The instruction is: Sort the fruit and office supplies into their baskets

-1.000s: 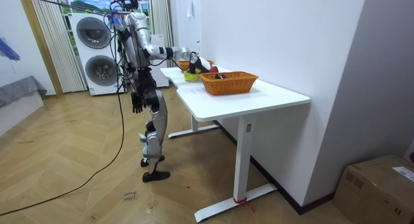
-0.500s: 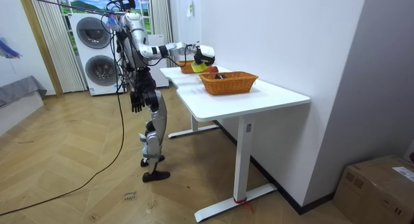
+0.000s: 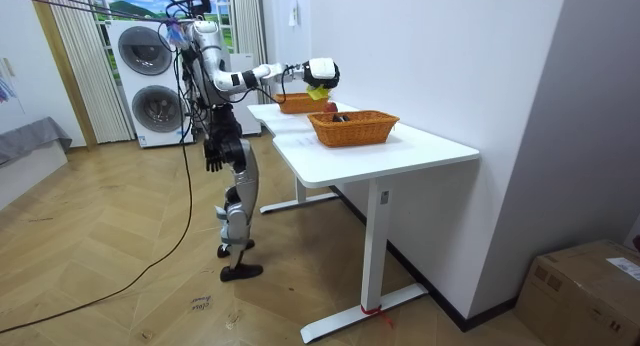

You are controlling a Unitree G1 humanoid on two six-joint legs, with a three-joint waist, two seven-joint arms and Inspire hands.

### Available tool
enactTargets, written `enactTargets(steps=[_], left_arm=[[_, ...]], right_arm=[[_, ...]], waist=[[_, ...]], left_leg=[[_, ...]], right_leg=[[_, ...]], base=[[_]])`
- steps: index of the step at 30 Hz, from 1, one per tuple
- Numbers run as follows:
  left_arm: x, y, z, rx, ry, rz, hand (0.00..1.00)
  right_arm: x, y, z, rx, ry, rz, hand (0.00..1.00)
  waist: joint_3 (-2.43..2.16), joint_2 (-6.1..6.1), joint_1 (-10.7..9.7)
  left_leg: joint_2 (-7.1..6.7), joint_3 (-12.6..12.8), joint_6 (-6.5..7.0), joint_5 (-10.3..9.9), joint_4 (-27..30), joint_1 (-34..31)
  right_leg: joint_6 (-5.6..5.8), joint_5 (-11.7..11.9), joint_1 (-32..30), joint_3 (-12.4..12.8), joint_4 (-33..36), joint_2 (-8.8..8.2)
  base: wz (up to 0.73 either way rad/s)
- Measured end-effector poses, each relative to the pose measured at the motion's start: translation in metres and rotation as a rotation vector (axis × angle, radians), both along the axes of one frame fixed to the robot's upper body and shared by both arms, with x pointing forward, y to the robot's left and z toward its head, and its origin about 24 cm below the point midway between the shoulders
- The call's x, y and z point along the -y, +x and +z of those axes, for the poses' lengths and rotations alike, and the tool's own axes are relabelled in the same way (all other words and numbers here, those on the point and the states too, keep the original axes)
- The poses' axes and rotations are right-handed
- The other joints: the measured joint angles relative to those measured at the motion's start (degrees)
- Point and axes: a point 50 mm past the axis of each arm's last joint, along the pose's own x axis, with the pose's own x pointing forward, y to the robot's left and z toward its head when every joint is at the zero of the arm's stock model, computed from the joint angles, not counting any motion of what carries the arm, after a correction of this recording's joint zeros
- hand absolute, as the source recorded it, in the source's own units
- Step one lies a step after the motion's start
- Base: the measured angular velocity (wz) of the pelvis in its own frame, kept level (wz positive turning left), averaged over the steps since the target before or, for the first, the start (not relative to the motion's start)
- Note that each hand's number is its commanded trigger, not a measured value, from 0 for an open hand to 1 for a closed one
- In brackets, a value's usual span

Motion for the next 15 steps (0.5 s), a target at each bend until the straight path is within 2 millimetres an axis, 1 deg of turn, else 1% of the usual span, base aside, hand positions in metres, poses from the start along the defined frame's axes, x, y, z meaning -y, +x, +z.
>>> enactTargets(steps=[2,6,9,10,11,13,15], left_arm=[[0.0,0.0,0.0,0.0,0.001,0.0,0.0],[-0.002,0.001,0.0,0.008,0.007,0.004,0.0],[-0.003,0.003,0.001,0.016,0.012,0.013,0.0],[-0.003,0.003,0.001,0.016,0.015,0.015,0.0],[-0.003,0.002,0.001,0.017,0.017,0.015,0.0],[-0.004,0.001,0.002,0.019,0.021,0.014,0.0],[-0.003,0.0,0.002,0.015,0.02,0.014,0.0]], right_arm=[[0.004,-0.001,0.001,0.025,-0.004,-0.042,1.0],[0.011,-0.004,0.003,0.06,0.039,-0.091,1.0],[0.02,-0.007,0.005,0.097,0.098,-0.142,1.0],[0.023,-0.008,0.003,0.106,0.125,-0.167,1.0],[0.025,-0.008,0.001,0.108,0.145,-0.184,1.0],[0.028,-0.009,-0.003,0.096,0.153,-0.206,1.0],[0.029,-0.009,-0.005,0.092,0.163,-0.215,1.0]], waist=[[-0.08,0.07,-0.89],[-0.13,0.09,-1.63],[-0.2,-0.32,-1.81],[-0.23,-0.59,-1.79],[-0.36,-0.93,-1.95],[-0.46,-1.49,-2.4],[-0.39,-1.73,-2.71]], left_leg=[[-0.05,0.13,0.03,-0.01,-0.09,-0.02],[-0.05,0.36,0.04,0.0,-0.36,-0.23],[0.02,0.94,0.06,0.02,-0.41,0.01],[0.07,1.19,0.06,0.03,-0.45,0.29],[0.14,1.45,0.06,0.03,-0.56,0.35],[0.17,1.55,0.05,0.03,-0.98,0.37],[0.24,1.88,0.05,0.03,-1.13,0.38]], right_leg=[[0.06,-0.04,-0.28,0.2,-0.01,0.0],[0.1,-0.06,-1.1,0.47,-0.01,0.03],[0.1,-0.07,-1.28,0.79,-0.1,0.04],[0.1,-0.07,-1.16,1.06,-0.09,0.14],[0.1,-0.06,-1.1,1.19,-0.1,0.21],[0.1,-0.06,-1.01,1.31,-0.08,0.26],[0.09,-0.03,-1.18,1.85,-0.02,0.34]], base=[[-0.04],[-0.06],[-0.05],[-0.1],[-0.09],[-0.06],[-0.12]])
